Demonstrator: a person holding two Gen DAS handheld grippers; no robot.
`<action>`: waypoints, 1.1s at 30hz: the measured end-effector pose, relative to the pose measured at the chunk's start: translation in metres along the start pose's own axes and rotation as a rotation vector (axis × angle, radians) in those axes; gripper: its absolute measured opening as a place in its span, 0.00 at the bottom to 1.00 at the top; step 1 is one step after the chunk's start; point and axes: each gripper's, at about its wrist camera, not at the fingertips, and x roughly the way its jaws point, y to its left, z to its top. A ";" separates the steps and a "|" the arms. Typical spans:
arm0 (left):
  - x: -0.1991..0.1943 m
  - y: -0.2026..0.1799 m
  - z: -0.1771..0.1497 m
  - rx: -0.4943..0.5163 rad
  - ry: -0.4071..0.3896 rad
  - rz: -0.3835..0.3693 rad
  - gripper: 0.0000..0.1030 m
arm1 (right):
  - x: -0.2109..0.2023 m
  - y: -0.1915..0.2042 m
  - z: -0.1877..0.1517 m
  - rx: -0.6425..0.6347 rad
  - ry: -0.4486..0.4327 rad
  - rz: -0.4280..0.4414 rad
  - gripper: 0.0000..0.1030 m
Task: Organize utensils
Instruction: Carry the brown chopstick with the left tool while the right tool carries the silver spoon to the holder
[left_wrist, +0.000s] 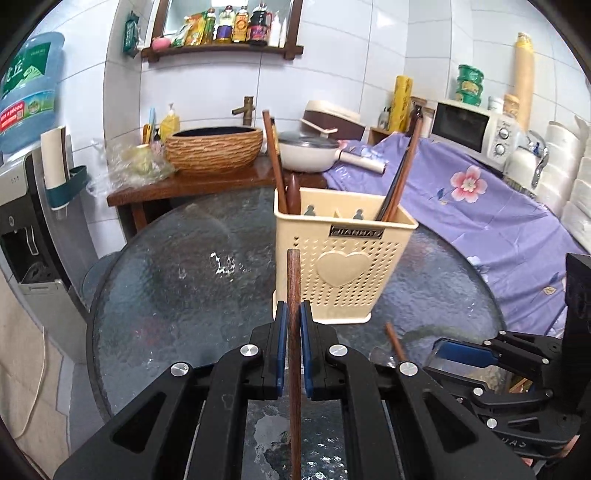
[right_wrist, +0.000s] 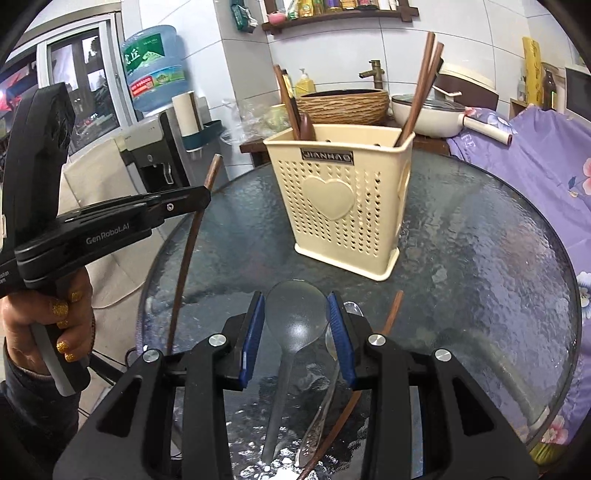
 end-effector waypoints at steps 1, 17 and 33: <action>-0.004 0.000 0.001 0.000 -0.007 -0.004 0.07 | -0.003 0.001 0.002 -0.002 -0.004 0.003 0.35; -0.039 0.001 0.027 -0.003 -0.111 -0.063 0.07 | -0.028 0.004 0.042 -0.009 -0.079 0.017 0.35; -0.077 -0.015 0.143 -0.062 -0.410 -0.014 0.07 | -0.071 -0.008 0.163 -0.006 -0.308 -0.052 0.35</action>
